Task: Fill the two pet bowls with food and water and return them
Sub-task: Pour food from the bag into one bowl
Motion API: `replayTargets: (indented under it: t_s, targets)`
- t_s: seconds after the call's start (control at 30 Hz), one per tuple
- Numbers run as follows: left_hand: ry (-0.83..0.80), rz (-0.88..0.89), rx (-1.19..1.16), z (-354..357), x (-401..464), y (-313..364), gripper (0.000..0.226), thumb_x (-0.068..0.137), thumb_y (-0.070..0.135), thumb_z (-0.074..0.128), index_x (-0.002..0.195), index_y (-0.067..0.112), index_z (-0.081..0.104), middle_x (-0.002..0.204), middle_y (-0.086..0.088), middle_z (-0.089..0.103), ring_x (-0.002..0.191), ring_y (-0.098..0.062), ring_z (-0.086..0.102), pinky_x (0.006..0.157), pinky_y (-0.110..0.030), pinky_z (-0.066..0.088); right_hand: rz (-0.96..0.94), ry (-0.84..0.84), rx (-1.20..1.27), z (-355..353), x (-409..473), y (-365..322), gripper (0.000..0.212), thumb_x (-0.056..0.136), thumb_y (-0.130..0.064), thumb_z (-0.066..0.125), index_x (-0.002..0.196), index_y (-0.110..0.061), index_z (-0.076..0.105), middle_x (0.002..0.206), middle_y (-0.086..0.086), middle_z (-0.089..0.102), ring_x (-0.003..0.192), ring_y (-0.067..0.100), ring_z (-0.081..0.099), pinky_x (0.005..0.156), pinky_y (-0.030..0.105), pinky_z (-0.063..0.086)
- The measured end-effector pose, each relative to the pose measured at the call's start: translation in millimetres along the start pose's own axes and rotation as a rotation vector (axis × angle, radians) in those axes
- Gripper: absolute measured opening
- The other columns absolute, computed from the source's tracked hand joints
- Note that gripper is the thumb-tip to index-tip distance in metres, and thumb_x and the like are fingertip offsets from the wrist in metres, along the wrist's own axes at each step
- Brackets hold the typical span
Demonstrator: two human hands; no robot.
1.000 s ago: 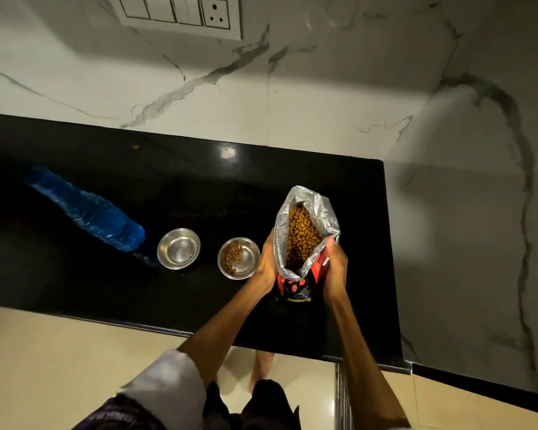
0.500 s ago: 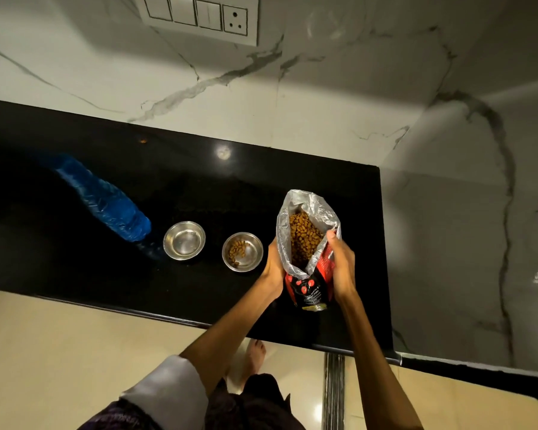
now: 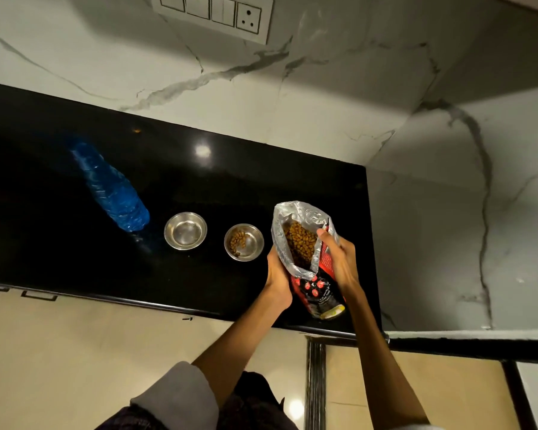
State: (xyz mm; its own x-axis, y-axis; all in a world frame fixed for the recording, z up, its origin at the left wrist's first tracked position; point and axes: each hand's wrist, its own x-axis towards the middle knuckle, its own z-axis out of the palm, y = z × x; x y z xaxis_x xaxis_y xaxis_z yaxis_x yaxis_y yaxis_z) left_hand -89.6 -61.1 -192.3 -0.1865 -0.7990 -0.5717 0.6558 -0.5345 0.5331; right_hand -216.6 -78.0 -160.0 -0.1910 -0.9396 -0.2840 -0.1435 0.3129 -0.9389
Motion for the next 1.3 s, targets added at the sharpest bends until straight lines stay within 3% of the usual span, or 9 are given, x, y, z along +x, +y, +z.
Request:
replayTargets:
  t_s: [0.1,0.23,0.43,0.57,0.7,0.8,0.87,0.97,1.3]
  targets:
    - [0.028,-0.068,-0.048,-4,-3,-3,0.073,0.094,0.076,0.038,0.128,0.021,0.073,0.128,-0.007,0.073,0.123,-0.031,0.066,0.110,-0.050,0.048,0.000,-0.009,-0.053,-1,-4,-3,0.050,0.086,-0.056,0.070,0.122,-0.021,0.075,0.109,0.001,0.080,0.103,0.018,0.076,0.096,0.045,0.061]
    - [0.049,-0.148,-0.086,-8,-9,-7,0.076,0.092,0.078,0.038,0.133,0.022,0.070,0.134,-0.011,0.069,0.130,-0.036,0.060,0.117,-0.057,0.039,0.014,-0.037,-0.108,1,-12,-5,0.041,0.087,-0.055,0.073,0.116,-0.026,0.078,0.108,-0.002,0.080,0.102,0.015,0.076,0.098,0.049,0.059]
    - [0.064,-0.179,-0.146,-13,-14,-11,0.080,0.090,0.080,0.039,0.132,0.021,0.071,0.133,-0.013,0.070,0.129,-0.037,0.060,0.117,-0.059,0.039,0.019,-0.038,-0.201,8,-21,-11,0.049,0.085,-0.057,0.074,0.121,-0.025,0.076,0.110,-0.001,0.079,0.103,0.018,0.076,0.098,0.050,0.059]
    - [0.069,-0.210,-0.154,-19,-17,-11,0.083,0.087,0.083,0.037,0.130,0.022,0.072,0.129,-0.013,0.071,0.126,-0.038,0.062,0.115,-0.060,0.041,0.066,-0.039,-0.283,14,-25,-17,0.070,0.068,-0.075,0.070,0.115,-0.023,0.077,0.101,0.000,0.080,0.092,0.018,0.078,0.092,0.046,0.062]
    - [0.063,-0.231,-0.170,-22,-20,-7,0.085,0.084,0.087,0.035,0.125,0.024,0.075,0.123,-0.012,0.075,0.121,-0.038,0.065,0.109,-0.061,0.046,0.083,-0.038,-0.323,20,-26,-21,0.078,0.064,-0.079,0.068,0.115,-0.020,0.076,0.103,0.004,0.079,0.093,0.023,0.077,0.090,0.046,0.062]
    - [0.096,-0.256,-0.162,-24,-22,-6,0.086,0.082,0.089,0.034,0.120,0.025,0.077,0.118,-0.012,0.076,0.118,-0.039,0.066,0.104,-0.059,0.049,0.080,-0.039,-0.357,25,-28,-23,0.061,0.073,-0.073,0.070,0.111,-0.026,0.074,0.107,0.003,0.077,0.098,0.023,0.075,0.091,0.043,0.061]
    - [0.111,-0.265,-0.172,-25,-23,-6,0.086,0.084,0.088,0.032,0.121,0.024,0.077,0.118,-0.013,0.076,0.117,-0.039,0.066,0.105,-0.060,0.048,0.061,-0.049,-0.388,27,-28,-23,0.050,0.086,-0.064,0.071,0.120,-0.027,0.072,0.116,0.004,0.075,0.105,0.024,0.072,0.096,0.045,0.058]
    - [0.111,-0.269,-0.206,-25,-25,-4,0.086,0.087,0.085,0.030,0.123,0.023,0.076,0.120,-0.015,0.075,0.117,-0.039,0.066,0.107,-0.060,0.047,0.069,-0.039,-0.424,30,-28,-24,0.054,0.091,-0.059,0.070,0.132,-0.023,0.068,0.125,0.006,0.072,0.111,0.025,0.069,0.100,0.047,0.056]
    - [0.118,-0.234,-0.249,-26,-28,1,0.082,0.095,0.076,0.028,0.132,0.017,0.070,0.127,-0.018,0.072,0.122,-0.040,0.064,0.113,-0.061,0.042,0.070,-0.068,-0.481,40,-32,-32,0.055,0.095,-0.053,0.068,0.136,-0.018,0.067,0.132,0.012,0.069,0.118,0.031,0.067,0.107,0.053,0.052]
